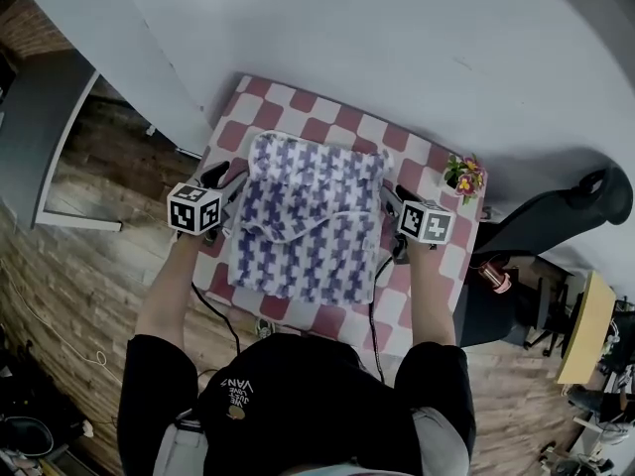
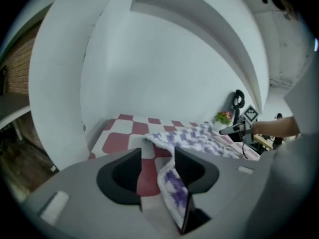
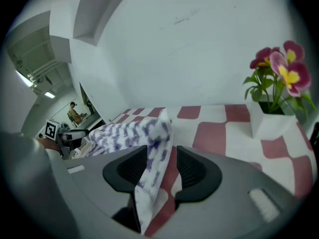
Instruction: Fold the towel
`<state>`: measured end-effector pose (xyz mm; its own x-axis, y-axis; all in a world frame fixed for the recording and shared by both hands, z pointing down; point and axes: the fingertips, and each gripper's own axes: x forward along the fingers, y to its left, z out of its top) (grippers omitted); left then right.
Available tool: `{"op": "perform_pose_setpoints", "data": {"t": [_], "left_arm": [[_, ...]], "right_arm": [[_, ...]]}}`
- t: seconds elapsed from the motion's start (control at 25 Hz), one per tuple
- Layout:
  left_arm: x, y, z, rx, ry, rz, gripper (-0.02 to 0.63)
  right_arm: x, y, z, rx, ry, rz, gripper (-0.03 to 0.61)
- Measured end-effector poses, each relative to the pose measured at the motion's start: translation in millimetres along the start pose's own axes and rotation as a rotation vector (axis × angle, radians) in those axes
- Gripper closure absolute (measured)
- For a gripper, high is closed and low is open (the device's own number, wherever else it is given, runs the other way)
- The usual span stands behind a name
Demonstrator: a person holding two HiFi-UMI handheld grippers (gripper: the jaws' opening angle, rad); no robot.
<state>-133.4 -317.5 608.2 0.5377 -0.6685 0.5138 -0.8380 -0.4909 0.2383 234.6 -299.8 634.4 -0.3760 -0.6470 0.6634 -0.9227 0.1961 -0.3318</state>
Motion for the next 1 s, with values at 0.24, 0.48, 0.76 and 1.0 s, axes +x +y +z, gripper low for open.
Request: {"op": "perform_pose_setpoints", "data": {"t": [0.24, 0.48, 0.76, 1.0], "left_arm": [[-25.8, -67.0, -35.7, 0.191, 0.049, -0.260, 0.398], [-31.6, -100.0, -72.7, 0.316, 0.162, -0.351, 0.368], [-45.1, -120.1, -93.1, 0.374, 0.214, -0.437, 0.368], [-51.0, -109.2, -110.0, 0.524, 0.285, -0.352, 0.373]], "right_arm": [[-14.0, 10.9, -57.4, -0.013, 0.120, 0.044, 0.402], [-19.5, 20.9, -84.0, -0.030, 0.176, 0.038, 0.402], [-27.0, 26.3, -89.7, -0.045, 0.132, 0.037, 0.521], [-56.0, 45.9, -81.7, -0.049, 0.015, 0.080, 0.541]]}}
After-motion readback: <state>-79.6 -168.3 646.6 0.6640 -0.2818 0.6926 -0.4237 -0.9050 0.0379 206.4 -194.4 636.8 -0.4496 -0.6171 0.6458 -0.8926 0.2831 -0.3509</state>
